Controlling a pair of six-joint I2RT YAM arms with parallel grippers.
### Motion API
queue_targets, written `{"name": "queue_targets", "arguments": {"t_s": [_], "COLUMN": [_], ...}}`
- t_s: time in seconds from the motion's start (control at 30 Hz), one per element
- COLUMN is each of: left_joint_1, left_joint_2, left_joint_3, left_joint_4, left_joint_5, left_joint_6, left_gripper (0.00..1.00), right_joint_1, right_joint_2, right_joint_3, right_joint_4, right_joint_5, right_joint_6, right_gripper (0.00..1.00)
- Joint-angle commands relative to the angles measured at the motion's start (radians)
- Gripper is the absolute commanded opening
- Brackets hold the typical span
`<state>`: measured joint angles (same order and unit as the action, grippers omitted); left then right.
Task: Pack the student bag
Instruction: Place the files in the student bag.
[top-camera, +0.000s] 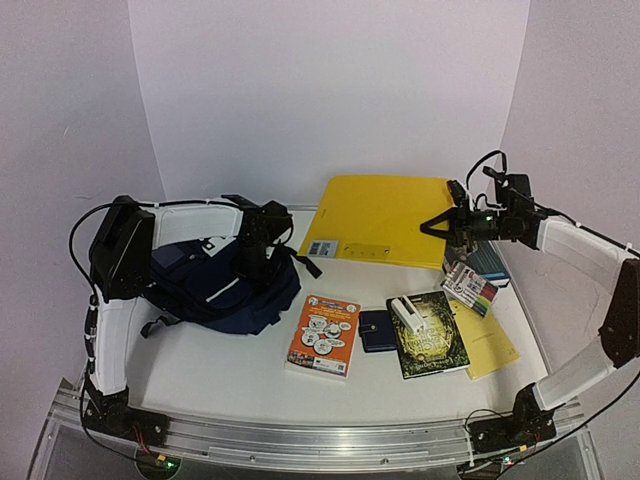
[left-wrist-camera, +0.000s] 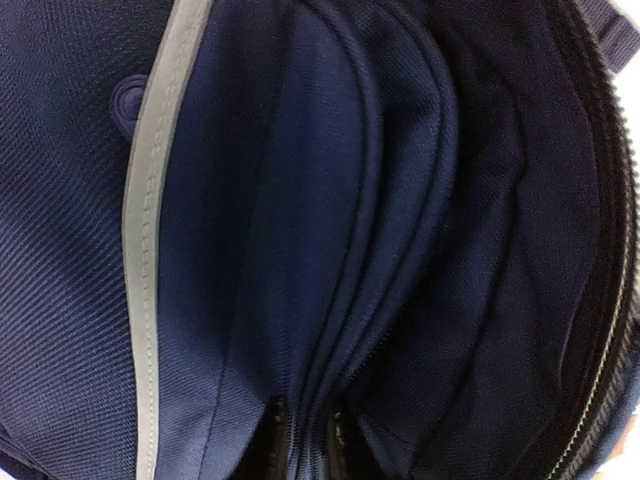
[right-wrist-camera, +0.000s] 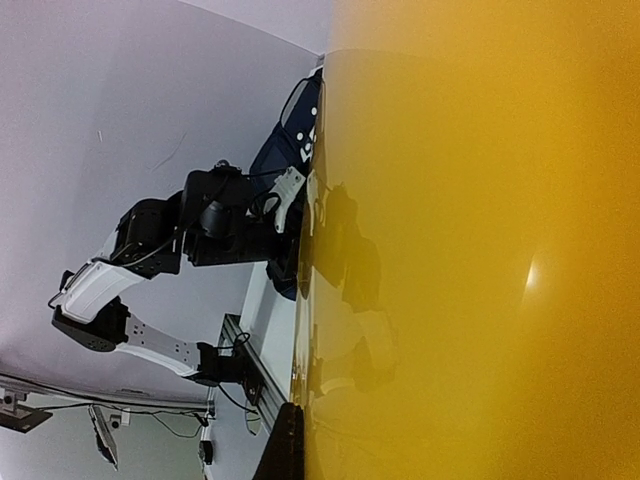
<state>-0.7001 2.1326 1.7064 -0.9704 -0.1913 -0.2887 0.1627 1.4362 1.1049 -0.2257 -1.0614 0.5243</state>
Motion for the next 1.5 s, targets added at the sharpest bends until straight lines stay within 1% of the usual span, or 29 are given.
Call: {"name": "queue_targets", "arguments": {"t_s": [0.0,0.17,0.27,0.33,0.47,0.57,0.7,0.87,1.03,1.17,1.27,1.37,1.47], "left_joint_1": [0.074,0.16,0.166,0.177,0.213,0.215,0.222,0.238,0.243,0.25,0.255,0.257,0.259], "left_joint_2": [-0.039,-0.076,-0.052,-0.041,-0.085,-0.105,-0.159,-0.22,-0.246,-0.274,-0.301,-0.298,-0.298], "left_joint_3": [0.097,0.173,0.274,0.302,0.23,0.223,0.209,0.243,0.29,0.267,0.224,0.232,0.236], "left_joint_4": [0.072,0.174,0.142,0.136,0.256,0.284,0.323,0.326,0.291,0.324,0.39,0.408,0.428], "left_joint_5": [0.086,0.243,0.262,0.3,0.445,0.501,0.542,0.554,0.526,0.539,0.571,0.621,0.651], "left_joint_6": [-0.049,-0.089,-0.083,-0.097,-0.154,-0.18,-0.215,-0.266,-0.279,-0.304,-0.327,-0.33,-0.337], "left_gripper": [0.02,0.0,0.0,0.0,0.0,0.0,0.0,0.0,0.0,0.0,0.0,0.0,0.0], "right_joint_1": [0.005,0.007,0.017,0.036,0.091,0.129,0.161,0.209,0.215,0.219,0.232,0.256,0.289], "right_joint_2": [-0.029,-0.003,0.008,0.016,0.037,0.064,0.118,0.203,0.272,0.315,0.344,0.375,0.42], "right_joint_3": [0.046,0.082,0.084,0.079,0.073,0.098,0.144,0.193,0.21,0.204,0.207,0.212,0.236], "right_joint_4": [0.053,0.052,0.052,0.051,0.051,0.051,0.052,0.069,0.11,0.168,0.246,0.38,0.45], "right_joint_5": [0.002,0.014,0.021,0.029,0.058,0.07,0.071,0.09,0.105,0.075,0.058,0.038,0.035], "right_joint_6": [-0.014,-0.011,-0.016,-0.022,-0.041,-0.056,-0.065,-0.052,0.004,0.068,0.136,0.241,0.319], "right_gripper": [0.0,0.0,0.0,0.0,0.0,0.0,0.0,0.0,0.0,0.0,0.0,0.0,0.0]}}
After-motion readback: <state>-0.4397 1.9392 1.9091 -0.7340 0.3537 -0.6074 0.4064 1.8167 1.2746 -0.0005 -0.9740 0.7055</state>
